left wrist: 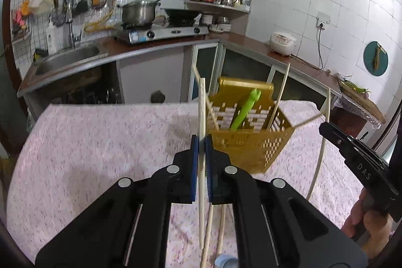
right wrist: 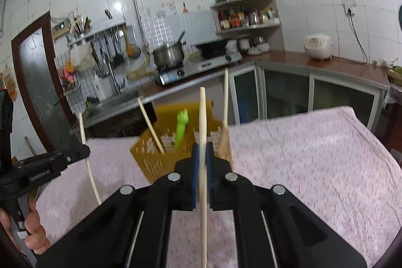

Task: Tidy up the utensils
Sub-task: 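Lift both chopsticks and lower them into the yellow caddy, then open both tools to release the chopsticks and pull back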

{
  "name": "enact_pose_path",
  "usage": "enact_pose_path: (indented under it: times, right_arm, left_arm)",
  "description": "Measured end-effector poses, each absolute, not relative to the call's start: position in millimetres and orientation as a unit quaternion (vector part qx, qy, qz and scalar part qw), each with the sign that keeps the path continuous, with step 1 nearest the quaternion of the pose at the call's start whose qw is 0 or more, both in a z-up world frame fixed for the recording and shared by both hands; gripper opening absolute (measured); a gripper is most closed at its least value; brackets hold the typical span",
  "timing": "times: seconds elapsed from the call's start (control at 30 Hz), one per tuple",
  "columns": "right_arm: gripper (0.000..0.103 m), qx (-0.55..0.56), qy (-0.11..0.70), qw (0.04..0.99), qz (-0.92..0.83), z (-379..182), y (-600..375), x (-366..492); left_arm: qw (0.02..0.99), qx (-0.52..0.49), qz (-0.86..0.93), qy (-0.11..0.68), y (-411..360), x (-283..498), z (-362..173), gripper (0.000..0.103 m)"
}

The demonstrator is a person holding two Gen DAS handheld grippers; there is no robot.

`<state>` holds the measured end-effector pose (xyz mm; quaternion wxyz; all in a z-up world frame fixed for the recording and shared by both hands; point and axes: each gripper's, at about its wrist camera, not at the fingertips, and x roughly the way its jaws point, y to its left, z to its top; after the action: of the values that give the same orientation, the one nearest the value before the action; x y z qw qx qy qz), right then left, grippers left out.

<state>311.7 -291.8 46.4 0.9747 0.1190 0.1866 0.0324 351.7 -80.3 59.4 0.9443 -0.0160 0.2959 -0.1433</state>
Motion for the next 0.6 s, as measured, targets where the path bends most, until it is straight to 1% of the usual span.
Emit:
enact_pose_path:
  times: [0.13,0.3,0.47,0.6]
  right_arm:
    - [0.006,0.110,0.125,0.986,0.024,73.2,-287.8,317.2]
    - [0.006,0.123,0.073,0.990,0.016,107.1,-292.0,333.9]
    - [0.006,0.125,0.044,0.991,0.008,123.8,-293.8,352.7]
    - [0.006,0.121,0.028,0.992,-0.003,126.6,-296.1,369.7]
  left_arm:
    - [0.952,-0.036,-0.156,0.259,-84.8,359.8,89.4,0.005]
    - [0.965,-0.032,-0.157,0.209,-98.5,373.1,121.3,0.005]
    - [0.973,-0.037,-0.167,0.153,-111.1,384.5,144.2,0.005]
    - [0.974,-0.043,-0.175,0.141,-116.6,399.9,150.1,0.005]
